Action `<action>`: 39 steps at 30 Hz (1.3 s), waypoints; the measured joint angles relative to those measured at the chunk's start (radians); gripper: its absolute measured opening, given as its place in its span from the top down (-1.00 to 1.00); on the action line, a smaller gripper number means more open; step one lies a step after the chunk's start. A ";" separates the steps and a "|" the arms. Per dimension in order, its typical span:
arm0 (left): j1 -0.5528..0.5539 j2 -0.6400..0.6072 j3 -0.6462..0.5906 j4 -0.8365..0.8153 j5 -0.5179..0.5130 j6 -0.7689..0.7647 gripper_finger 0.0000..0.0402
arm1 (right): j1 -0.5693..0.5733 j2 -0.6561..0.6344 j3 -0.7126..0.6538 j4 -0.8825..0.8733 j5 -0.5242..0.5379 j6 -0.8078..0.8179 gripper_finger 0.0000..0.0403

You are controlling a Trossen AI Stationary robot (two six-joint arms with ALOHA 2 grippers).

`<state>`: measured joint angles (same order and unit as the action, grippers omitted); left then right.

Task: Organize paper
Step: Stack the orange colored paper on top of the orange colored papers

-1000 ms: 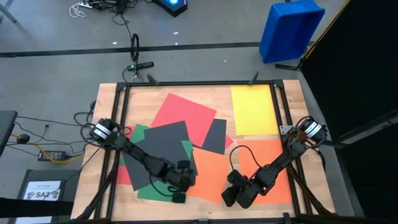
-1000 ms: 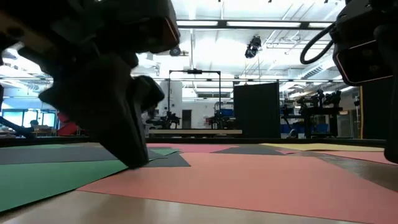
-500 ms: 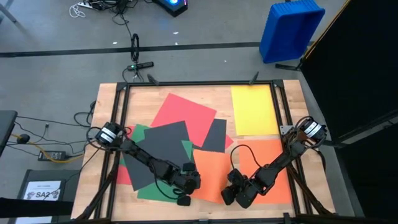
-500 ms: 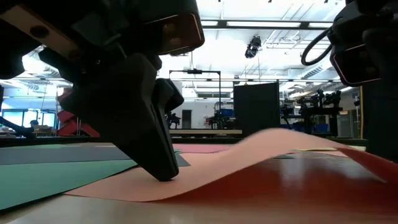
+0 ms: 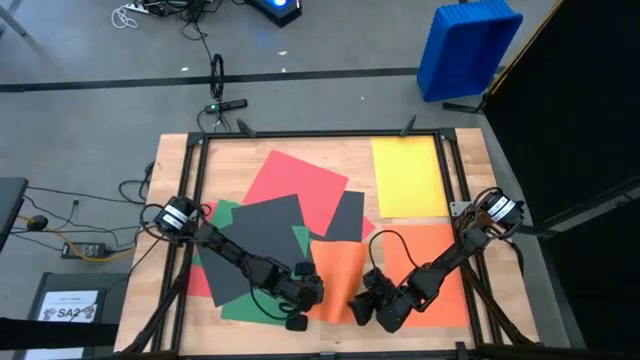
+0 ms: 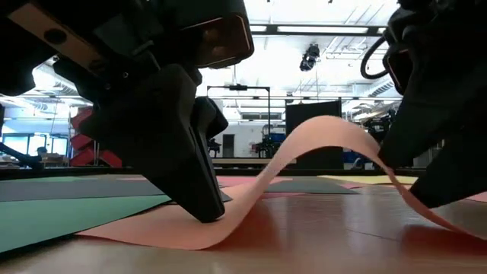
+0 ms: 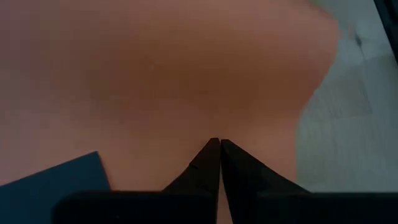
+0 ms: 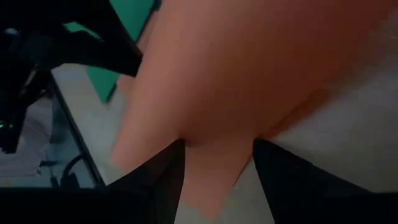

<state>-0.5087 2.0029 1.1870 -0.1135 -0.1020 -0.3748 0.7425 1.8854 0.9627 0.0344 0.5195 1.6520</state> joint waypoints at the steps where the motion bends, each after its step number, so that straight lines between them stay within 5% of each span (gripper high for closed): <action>1: 0.000 0.000 0.000 0.000 0.001 0.000 1.00 | 0.000 0.000 0.000 0.012 0.000 -0.008 0.14; 28: 0.000 0.000 -0.001 0.000 0.002 0.002 1.00 | -0.006 -0.005 0.003 0.038 0.133 -0.346 -0.06; 39: 0.000 0.000 -0.001 0.000 0.003 0.000 1.00 | -0.007 -0.007 -0.096 0.046 0.136 -0.314 -0.20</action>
<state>-0.5083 2.0033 1.1859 -0.1138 -0.0995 -0.3743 0.7358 1.8782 0.8669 0.0802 0.6555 1.3381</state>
